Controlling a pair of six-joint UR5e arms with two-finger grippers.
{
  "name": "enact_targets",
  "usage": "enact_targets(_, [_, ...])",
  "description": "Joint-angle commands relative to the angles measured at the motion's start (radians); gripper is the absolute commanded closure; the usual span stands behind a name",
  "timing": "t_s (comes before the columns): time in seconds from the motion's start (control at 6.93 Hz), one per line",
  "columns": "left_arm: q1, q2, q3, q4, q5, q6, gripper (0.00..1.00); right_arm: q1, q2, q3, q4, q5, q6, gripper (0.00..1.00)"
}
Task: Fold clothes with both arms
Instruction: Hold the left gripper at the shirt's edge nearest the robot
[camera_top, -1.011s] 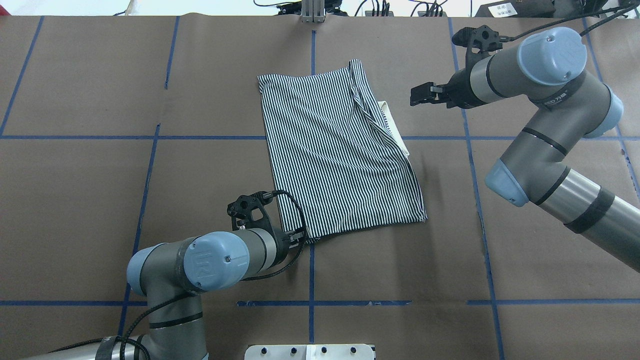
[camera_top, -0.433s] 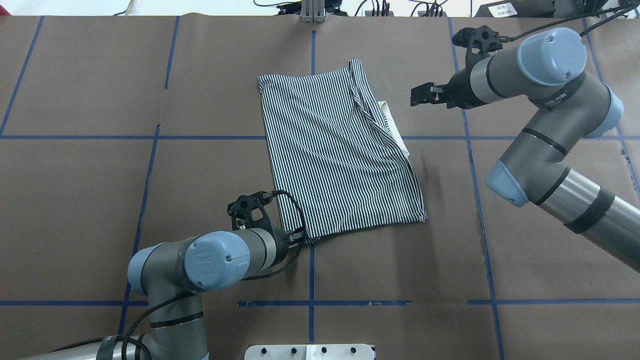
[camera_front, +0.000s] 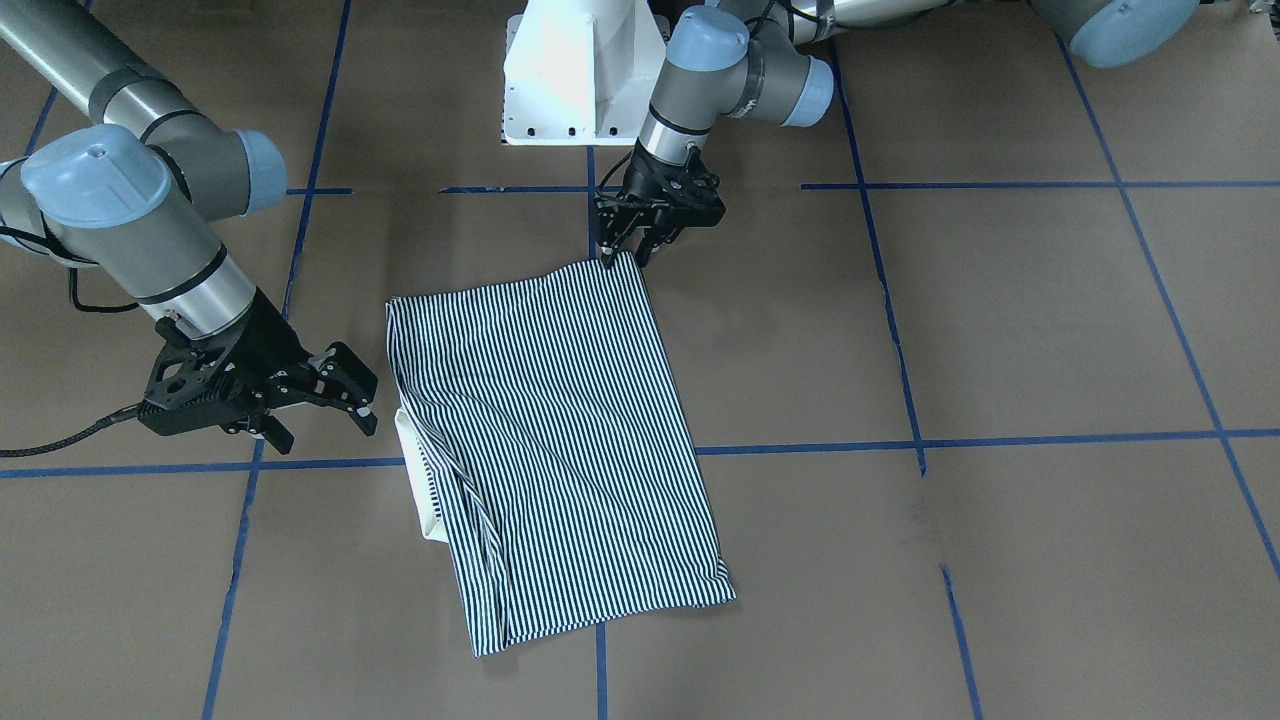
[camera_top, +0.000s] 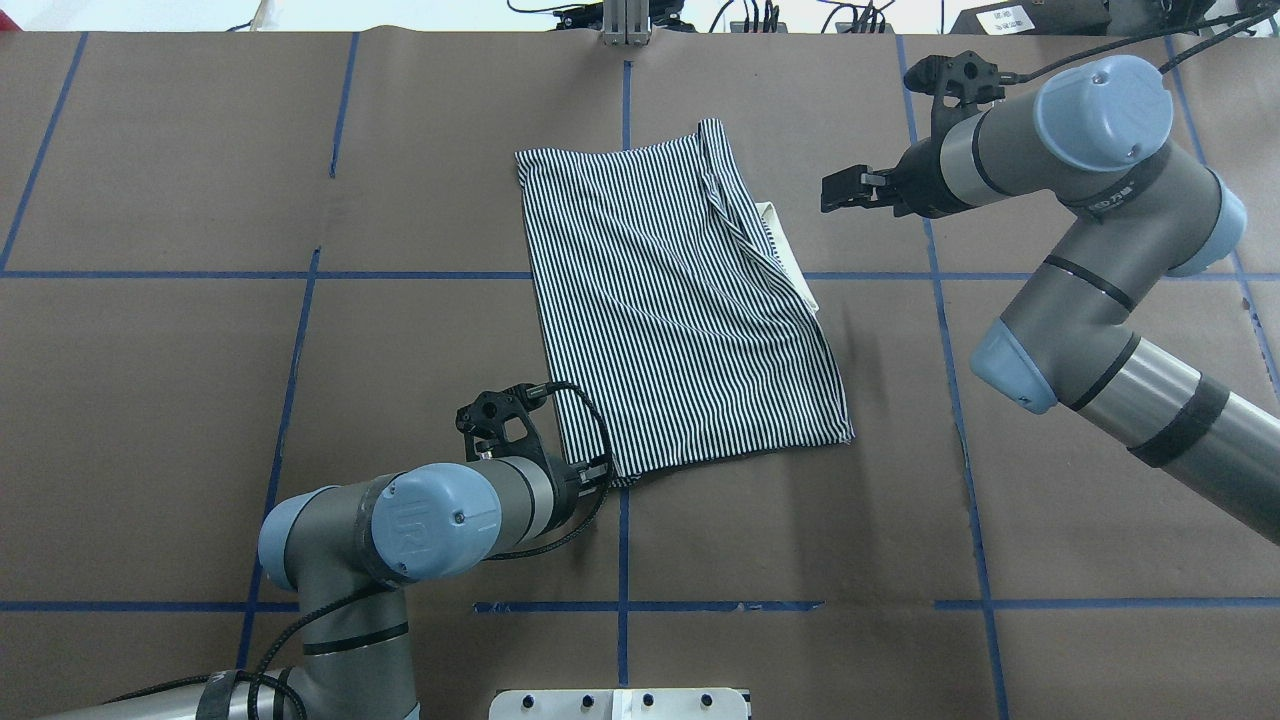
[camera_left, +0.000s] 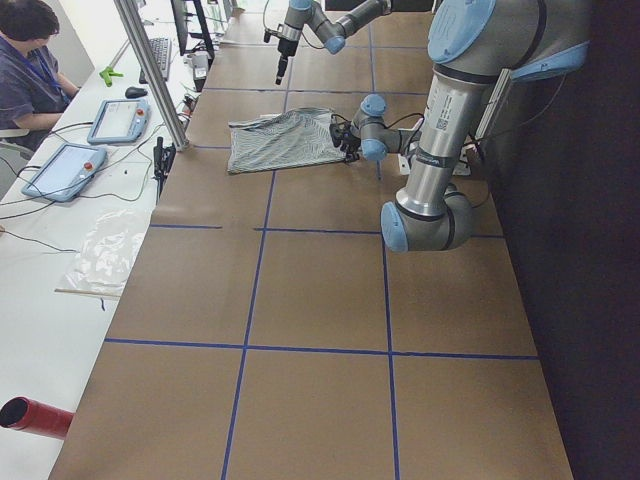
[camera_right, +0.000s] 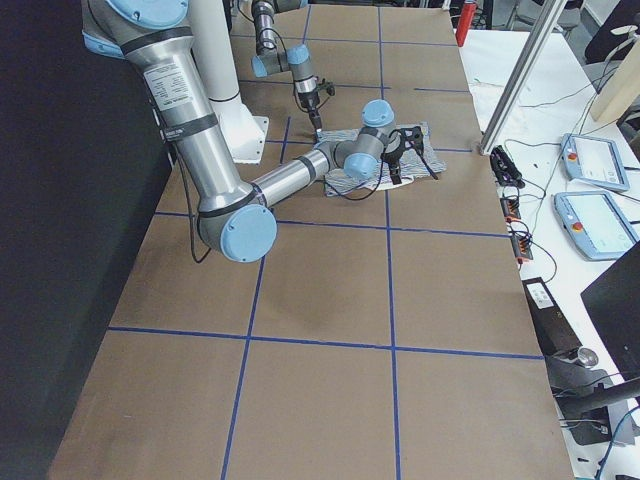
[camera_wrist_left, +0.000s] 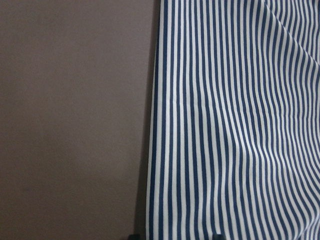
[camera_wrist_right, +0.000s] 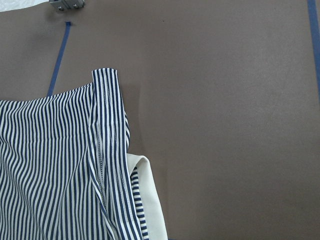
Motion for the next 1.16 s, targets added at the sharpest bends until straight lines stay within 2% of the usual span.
enact_targets(0.0, [0.001, -0.002, 0.004, -0.004, 0.0, 0.0, 0.55, 0.0, 0.0, -0.001, 0.0, 0.001, 0.0, 0.0])
enact_targets(0.14, [-0.001, 0.0, 0.008, -0.027, 0.0, 0.0, 0.74, 0.0, 0.002, -0.001, 0.0, 0.001, 0.0, 0.0])
enact_targets(0.29, [-0.001, 0.0, 0.008, -0.03, 0.0, 0.007, 1.0, 0.0, 0.002, -0.001, 0.0, 0.001, 0.0, 0.0])
enact_targets(0.72, [-0.007, 0.0, -0.002, -0.029, -0.002, 0.039, 1.0, 0.0, 0.002, 0.026, -0.011, -0.006, 0.053, 0.0])
enact_targets(0.87, [-0.018, 0.003, -0.004, -0.029, -0.002, 0.049, 1.0, -0.017, 0.002, 0.06, -0.012, -0.032, 0.259, 0.05])
enact_targets(1.01, [-0.028, 0.006, -0.005, -0.029, 0.0, 0.047, 1.0, -0.105, -0.038, 0.138, -0.018, -0.128, 0.423, 0.12])
